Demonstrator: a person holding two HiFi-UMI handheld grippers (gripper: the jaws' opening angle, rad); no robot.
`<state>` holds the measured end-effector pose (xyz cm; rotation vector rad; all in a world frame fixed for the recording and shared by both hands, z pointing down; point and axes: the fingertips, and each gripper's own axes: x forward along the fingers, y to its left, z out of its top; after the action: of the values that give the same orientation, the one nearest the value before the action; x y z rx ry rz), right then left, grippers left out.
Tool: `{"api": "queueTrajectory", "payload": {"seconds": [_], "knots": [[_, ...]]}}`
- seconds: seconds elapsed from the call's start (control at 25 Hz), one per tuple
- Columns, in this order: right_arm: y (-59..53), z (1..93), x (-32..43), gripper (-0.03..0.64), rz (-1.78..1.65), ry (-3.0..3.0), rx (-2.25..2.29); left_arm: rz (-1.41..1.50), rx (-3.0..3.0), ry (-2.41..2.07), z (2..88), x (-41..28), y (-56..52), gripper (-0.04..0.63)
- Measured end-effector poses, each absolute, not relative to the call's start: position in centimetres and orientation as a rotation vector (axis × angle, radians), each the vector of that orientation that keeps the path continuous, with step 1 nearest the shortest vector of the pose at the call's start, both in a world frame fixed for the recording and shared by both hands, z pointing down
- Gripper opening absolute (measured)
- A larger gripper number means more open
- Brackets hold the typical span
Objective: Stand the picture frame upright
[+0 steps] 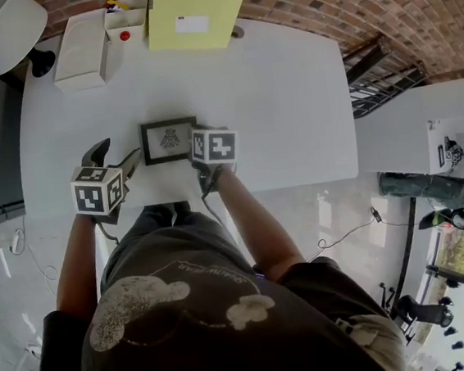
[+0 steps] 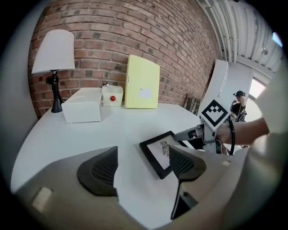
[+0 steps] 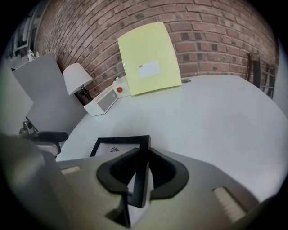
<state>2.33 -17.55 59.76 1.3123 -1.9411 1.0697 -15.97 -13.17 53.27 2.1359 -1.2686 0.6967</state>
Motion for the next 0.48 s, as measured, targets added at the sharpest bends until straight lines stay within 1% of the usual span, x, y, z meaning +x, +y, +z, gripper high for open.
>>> {"api": "queueTrajectory", "payload": {"seconds": [0.2, 0.48], "knots": [[-18.4, 57.5, 2.5, 0.078, 1.026, -1.996, 1.362, 0.639, 2.137, -1.222, 52.8, -15.8, -14.2, 0.368], [-20.5, 52.0, 1.1, 0.078, 0.891, -2.156, 1.424, 0.597, 2.148, -1.185, 51.6, -15.4, -16.8, 0.365]]}}
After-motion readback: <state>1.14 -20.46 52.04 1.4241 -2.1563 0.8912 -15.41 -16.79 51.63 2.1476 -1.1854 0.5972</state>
